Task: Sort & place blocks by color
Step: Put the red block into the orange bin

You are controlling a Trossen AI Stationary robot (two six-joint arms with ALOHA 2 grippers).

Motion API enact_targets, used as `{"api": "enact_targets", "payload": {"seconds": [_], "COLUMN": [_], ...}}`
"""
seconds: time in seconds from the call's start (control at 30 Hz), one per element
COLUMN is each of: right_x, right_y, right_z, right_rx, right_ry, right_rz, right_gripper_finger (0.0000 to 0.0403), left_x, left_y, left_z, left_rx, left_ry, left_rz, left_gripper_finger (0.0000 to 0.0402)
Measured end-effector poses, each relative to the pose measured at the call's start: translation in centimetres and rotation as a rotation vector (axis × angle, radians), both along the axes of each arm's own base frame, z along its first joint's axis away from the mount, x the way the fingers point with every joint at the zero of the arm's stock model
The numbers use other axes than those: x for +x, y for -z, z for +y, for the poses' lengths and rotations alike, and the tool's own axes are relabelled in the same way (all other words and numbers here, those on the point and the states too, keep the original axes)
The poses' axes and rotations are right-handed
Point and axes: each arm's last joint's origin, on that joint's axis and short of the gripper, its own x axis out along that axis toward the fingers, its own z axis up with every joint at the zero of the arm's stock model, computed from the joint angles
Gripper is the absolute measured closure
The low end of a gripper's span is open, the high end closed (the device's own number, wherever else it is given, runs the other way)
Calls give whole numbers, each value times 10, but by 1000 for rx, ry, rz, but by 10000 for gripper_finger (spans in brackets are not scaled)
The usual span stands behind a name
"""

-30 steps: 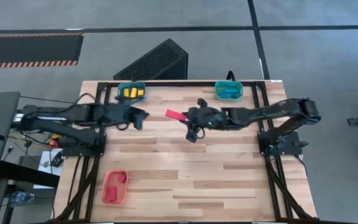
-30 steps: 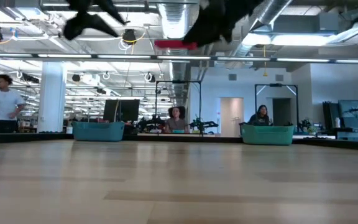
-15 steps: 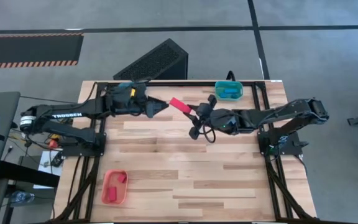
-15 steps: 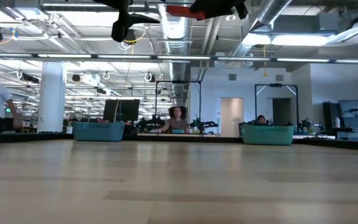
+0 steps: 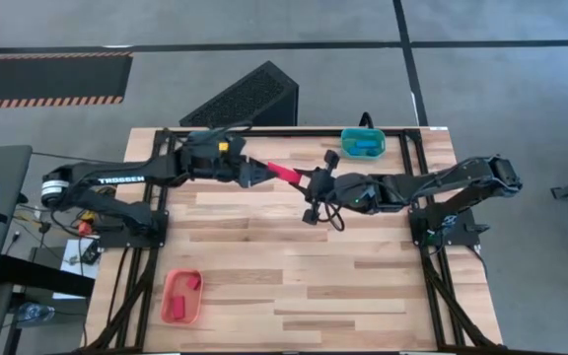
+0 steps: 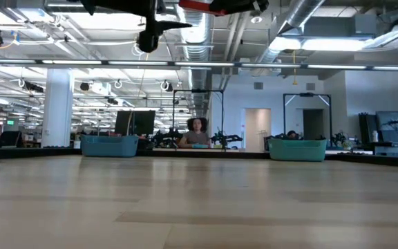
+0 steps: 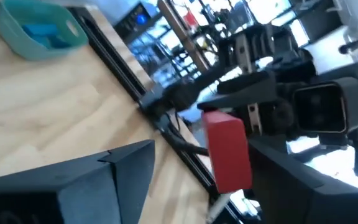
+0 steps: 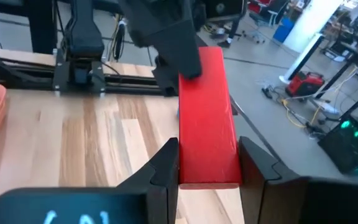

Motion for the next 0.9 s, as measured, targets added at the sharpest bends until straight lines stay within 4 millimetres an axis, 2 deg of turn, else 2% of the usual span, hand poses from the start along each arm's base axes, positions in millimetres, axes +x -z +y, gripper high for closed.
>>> {"api": "enact_targets", "payload": {"seconds": [0.2,0.37,0.5,0.77,0.9], "right_x": [0,0,0,1,0], "right_y": [0,0,1,1,1], "right_z": [0,0,0,-1,-9], "right_rx": [-13,-13,-35,-42,23], "right_ry": [-7,-7,-6,15,110], "right_rz": [1,3,21,17,-27], "right_gripper_finger": [290,290,290,286,213], "left_x": [13,14,13,11,9], "left_y": [4,4,4,4,4], "left_z": [1,5,10,19,25], "left_rx": [-8,76,66,136,226], "left_ry": [77,88,91,47,7], "left_rz": [-55,-73,-70,-71,-56], "left_gripper_finger": [227,305,365,367,358]}}
